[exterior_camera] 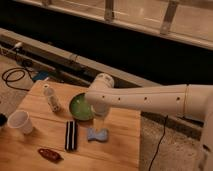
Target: Place the white sponge in the ceramic bowl
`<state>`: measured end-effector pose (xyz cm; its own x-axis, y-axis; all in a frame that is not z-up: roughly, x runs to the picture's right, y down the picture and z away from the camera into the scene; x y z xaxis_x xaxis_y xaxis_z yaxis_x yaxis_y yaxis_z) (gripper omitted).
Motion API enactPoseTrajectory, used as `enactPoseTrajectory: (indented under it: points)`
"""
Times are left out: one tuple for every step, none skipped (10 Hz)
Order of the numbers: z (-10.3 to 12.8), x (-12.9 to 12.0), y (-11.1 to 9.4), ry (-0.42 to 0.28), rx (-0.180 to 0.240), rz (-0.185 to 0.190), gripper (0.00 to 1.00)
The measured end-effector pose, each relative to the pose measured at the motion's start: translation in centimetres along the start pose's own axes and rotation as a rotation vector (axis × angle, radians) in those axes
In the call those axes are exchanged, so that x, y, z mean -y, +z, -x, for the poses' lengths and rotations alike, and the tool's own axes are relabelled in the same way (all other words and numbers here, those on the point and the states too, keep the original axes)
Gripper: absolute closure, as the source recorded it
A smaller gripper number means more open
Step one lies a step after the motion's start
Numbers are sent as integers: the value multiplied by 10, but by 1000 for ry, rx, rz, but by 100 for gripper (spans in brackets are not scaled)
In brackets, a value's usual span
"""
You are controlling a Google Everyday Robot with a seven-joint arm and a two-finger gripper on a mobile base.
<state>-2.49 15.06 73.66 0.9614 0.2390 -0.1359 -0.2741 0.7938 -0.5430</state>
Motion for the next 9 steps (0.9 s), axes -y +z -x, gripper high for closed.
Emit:
enactPoseTrajectory:
  points:
    - [-1,0,0,2,-3,0,20]
    - [0,0,0,-3,-12,-1,20]
    - [5,-3,6,-16,-41,16,20]
    - [7,-8,15,-24,-63,37,20]
    - [5,-11,27,-28,-81,52,20]
    - [1,-16,44,-26,-101,78,20]
    - [0,-22,62,-30,-118,103,20]
    - [-4,-27,75,-25,-128,127,20]
    - [-8,-33,87,-16,-134,156,20]
